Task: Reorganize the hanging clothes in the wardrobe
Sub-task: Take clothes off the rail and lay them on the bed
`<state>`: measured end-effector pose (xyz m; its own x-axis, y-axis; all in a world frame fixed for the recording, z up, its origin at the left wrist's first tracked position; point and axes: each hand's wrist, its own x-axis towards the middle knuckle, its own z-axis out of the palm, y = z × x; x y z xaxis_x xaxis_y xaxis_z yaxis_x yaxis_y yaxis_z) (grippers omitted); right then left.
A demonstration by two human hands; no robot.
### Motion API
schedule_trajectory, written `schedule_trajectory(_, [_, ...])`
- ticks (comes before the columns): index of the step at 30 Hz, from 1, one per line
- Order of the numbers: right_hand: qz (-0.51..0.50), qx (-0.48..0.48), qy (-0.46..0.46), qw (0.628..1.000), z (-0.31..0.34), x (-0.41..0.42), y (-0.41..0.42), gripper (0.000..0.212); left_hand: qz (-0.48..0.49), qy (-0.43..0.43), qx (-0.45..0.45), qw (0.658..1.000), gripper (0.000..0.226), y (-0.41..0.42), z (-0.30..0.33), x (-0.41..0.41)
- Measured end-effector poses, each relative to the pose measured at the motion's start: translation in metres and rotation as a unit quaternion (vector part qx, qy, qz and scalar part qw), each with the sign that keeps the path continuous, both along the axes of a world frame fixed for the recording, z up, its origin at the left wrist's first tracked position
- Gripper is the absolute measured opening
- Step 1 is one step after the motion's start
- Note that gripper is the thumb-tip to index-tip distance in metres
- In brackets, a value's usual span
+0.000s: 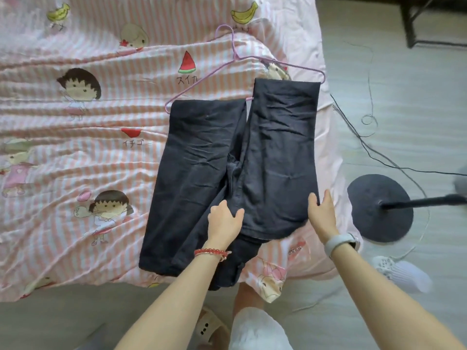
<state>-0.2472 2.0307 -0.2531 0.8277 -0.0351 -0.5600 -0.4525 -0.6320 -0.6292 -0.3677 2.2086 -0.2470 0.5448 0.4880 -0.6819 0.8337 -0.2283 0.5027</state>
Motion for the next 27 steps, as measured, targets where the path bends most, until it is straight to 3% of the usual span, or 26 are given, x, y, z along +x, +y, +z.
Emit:
schedule_trajectory(3, [-0.025, 0.038, 0.072, 0.996, -0.011, 0.015, 0.000, 0.050, 0.013, -0.042, 0.037, 0.998, 0.035, 0.000, -0.001, 0.001])
schedule_trajectory(5, [-0.020, 0.013, 0.031, 0.999, -0.009, 0.018, 0.001, 0.021, 0.040, -0.080, 0.006, 0.996, 0.020, 0.001, 0.003, -0.003])
schedule_trajectory(6, [-0.031, 0.003, -0.003, 1.000, -0.005, 0.016, 0.002, 0.017, 0.056, -0.099, -0.013, 0.993, 0.015, 0.002, 0.006, -0.005])
schedule_trajectory(11, [-0.049, 0.018, -0.146, 0.988, 0.038, -0.019, 0.003, 0.010, 0.095, -0.169, -0.051, 0.980, 0.009, 0.021, 0.030, -0.027])
schedule_trajectory(15, [0.007, -0.018, -0.149, 0.989, 0.062, -0.075, -0.006, 0.020, 0.073, -0.145, -0.049, 0.986, 0.003, 0.045, 0.039, -0.078])
schedule_trajectory(18, [0.066, -0.043, -0.095, 0.992, 0.062, -0.129, -0.016, 0.015, -0.002, -0.065, 0.019, 0.998, 0.015, 0.046, 0.034, -0.126])
schedule_trajectory(21, [0.165, -0.122, -0.044, 0.978, 0.059, -0.163, -0.017, 0.051, -0.085, 0.037, 0.057, 0.994, 0.049, 0.040, 0.030, -0.158])
schedule_trajectory(23, [0.221, -0.172, -0.057, 0.958, 0.062, -0.176, -0.009, 0.059, -0.105, 0.042, 0.101, 0.988, 0.058, 0.038, 0.035, -0.171])
schedule_trajectory(27, [0.350, -0.182, -0.150, 0.907, 0.081, -0.196, 0.035, 0.053, -0.081, -0.009, 0.220, 0.972, 0.053, 0.047, 0.061, -0.194])
